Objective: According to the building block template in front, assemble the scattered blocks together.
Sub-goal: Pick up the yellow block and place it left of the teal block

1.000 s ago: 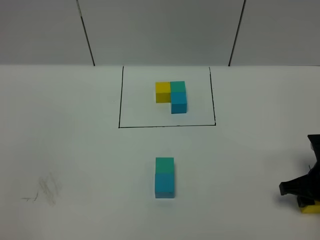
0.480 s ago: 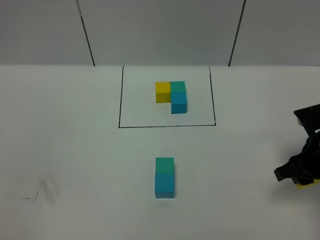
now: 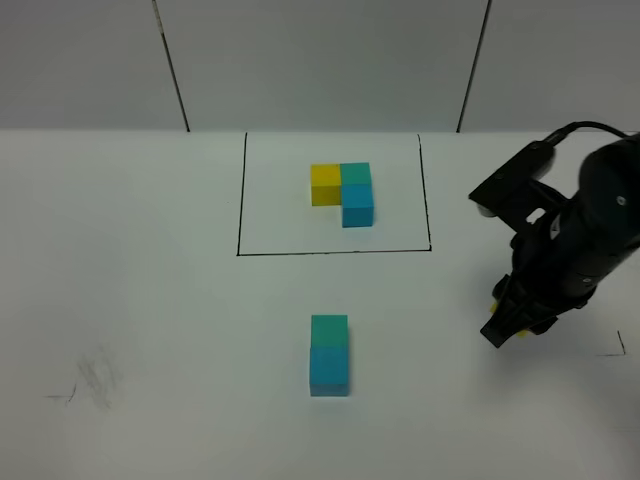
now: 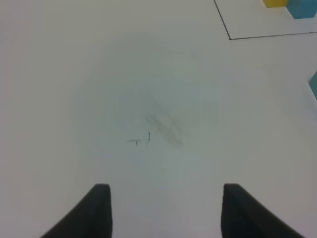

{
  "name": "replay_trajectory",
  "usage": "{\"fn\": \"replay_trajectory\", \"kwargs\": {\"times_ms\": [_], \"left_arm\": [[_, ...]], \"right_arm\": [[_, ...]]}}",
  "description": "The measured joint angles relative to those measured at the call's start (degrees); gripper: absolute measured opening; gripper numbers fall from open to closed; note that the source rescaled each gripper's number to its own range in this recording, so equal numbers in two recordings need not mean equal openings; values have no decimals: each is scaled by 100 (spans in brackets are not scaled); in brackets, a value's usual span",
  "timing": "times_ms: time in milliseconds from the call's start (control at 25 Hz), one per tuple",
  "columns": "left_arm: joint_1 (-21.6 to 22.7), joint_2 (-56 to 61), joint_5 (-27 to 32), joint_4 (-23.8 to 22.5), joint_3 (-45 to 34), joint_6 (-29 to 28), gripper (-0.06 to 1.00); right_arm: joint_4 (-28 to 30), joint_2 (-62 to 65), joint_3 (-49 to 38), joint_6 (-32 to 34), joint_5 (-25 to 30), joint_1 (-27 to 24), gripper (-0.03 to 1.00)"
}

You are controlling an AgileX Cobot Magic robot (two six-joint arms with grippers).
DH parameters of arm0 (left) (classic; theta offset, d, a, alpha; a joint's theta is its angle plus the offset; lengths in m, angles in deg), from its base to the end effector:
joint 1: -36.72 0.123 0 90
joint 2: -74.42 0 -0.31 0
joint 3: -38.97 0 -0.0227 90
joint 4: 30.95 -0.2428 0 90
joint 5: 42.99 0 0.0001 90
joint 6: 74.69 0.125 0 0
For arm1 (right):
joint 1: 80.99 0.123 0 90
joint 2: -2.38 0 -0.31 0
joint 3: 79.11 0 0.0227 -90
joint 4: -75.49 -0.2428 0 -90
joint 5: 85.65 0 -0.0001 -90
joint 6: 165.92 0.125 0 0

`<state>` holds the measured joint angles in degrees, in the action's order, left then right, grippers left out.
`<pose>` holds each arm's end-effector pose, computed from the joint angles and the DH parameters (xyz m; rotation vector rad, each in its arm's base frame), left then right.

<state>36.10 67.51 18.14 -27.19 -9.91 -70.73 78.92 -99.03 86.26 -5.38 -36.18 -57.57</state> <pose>-0.0085 -0.0071 0.2591 0.0851 2.0374 -0.0419 0.2965 0.1222 0.2198 -1.0995 2.6690 -0.0601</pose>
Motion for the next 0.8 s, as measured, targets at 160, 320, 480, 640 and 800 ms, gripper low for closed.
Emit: {"fn": "replay_trajectory", "kwargs": {"times_ms": [160, 320, 480, 640, 800], "left_arm": [[0, 0, 0, 0, 0, 0, 29], [0, 0, 0, 0, 0, 0, 29], [0, 0, 0, 0, 0, 0, 29], [0, 0, 0, 0, 0, 0, 29], [0, 0, 0, 0, 0, 0, 29]], "right_arm": [[32, -507, 689, -446, 503, 400, 23], [88, -882, 1326, -740, 676, 791, 23], [40, -1208, 1834, -1159, 755, 1187, 23], [12, -1594, 2329, -1449, 908, 1462, 23], [12, -1938, 2791, -1721, 1037, 1663, 23]]}}
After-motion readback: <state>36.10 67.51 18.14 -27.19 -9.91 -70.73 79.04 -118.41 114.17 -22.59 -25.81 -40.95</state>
